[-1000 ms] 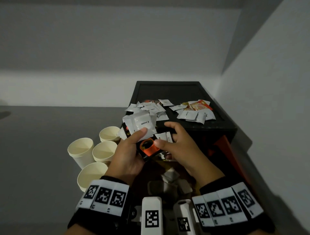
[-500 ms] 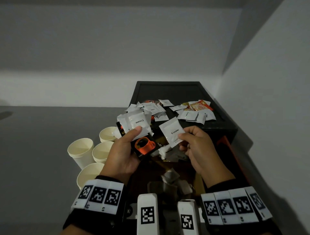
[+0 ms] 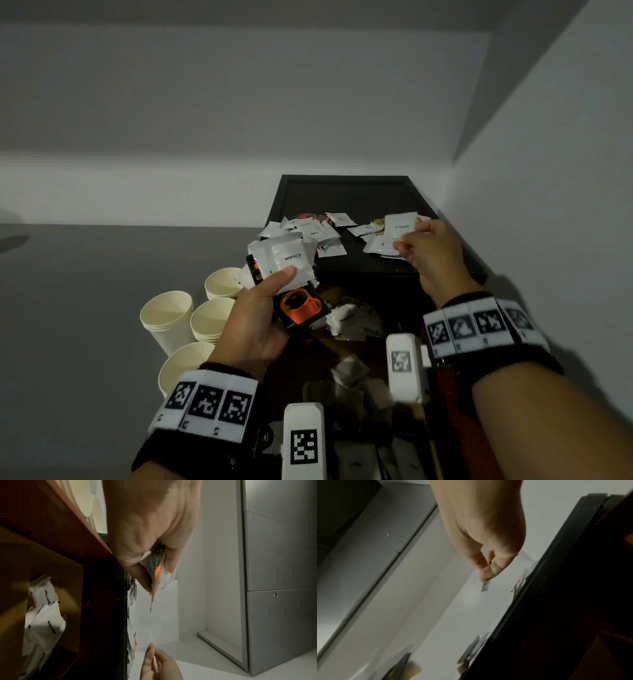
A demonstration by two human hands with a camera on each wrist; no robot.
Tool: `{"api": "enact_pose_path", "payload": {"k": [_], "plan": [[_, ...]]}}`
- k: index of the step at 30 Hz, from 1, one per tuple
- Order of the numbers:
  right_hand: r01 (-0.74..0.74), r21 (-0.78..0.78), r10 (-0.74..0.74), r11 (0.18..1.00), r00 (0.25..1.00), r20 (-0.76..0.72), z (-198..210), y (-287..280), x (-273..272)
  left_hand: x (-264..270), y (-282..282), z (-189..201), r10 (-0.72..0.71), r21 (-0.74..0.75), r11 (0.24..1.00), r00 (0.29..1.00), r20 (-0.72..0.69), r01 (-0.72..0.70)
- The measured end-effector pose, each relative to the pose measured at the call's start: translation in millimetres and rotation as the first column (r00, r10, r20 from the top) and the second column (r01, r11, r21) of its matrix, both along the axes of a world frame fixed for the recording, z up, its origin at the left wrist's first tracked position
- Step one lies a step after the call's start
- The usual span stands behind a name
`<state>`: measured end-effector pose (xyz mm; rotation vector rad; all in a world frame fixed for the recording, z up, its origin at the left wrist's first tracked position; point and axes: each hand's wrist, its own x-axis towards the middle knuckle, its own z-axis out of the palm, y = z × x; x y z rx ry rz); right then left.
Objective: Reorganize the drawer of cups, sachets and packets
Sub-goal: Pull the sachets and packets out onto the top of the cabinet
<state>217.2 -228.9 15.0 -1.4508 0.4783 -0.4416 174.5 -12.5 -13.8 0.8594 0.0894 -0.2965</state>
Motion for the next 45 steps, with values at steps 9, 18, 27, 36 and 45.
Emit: {"api": "enact_pose_path", "payload": {"k": [9, 18, 27, 36, 45], "plan": [[-0.081, -0.45, -0.003, 0.889, 0.983, -0.182, -5.5, -18.9, 26.2, 11.1, -15.2, 5.0, -0.033, 0.086, 0.996, 0.999, 0.01, 0.032], [-0.562, -0.488, 0.579, 0.668, 0.804, -0.133, 19.7, 46.9, -25.7, 7.8, -26.5, 5.1, -0.126, 0.041, 0.991, 0.991, 0.042, 0.124], [-0.421, -0.593, 0.488, 0.686, 0.871, -0.054, 14.7, 52.5, -19.8, 8.6, -23.3, -1.0, -0.118, 0.052, 0.992, 0.993, 0.029, 0.116], [-0.352, -0.283, 0.369, 0.892, 0.929, 0.009, 19.6, 34.6, -10.9, 16.9, -20.4, -3.9, -0.092, -0.022, 0.996, 0.995, -0.028, 0.091], [-0.344, 0.078, 0.343, 0.936, 0.939, 0.029, 24.9, 16.5, -2.5, 22.1, -21.4, -4.3, -0.079, 0.047, 0.996, 0.997, -0.017, 0.079]]}}
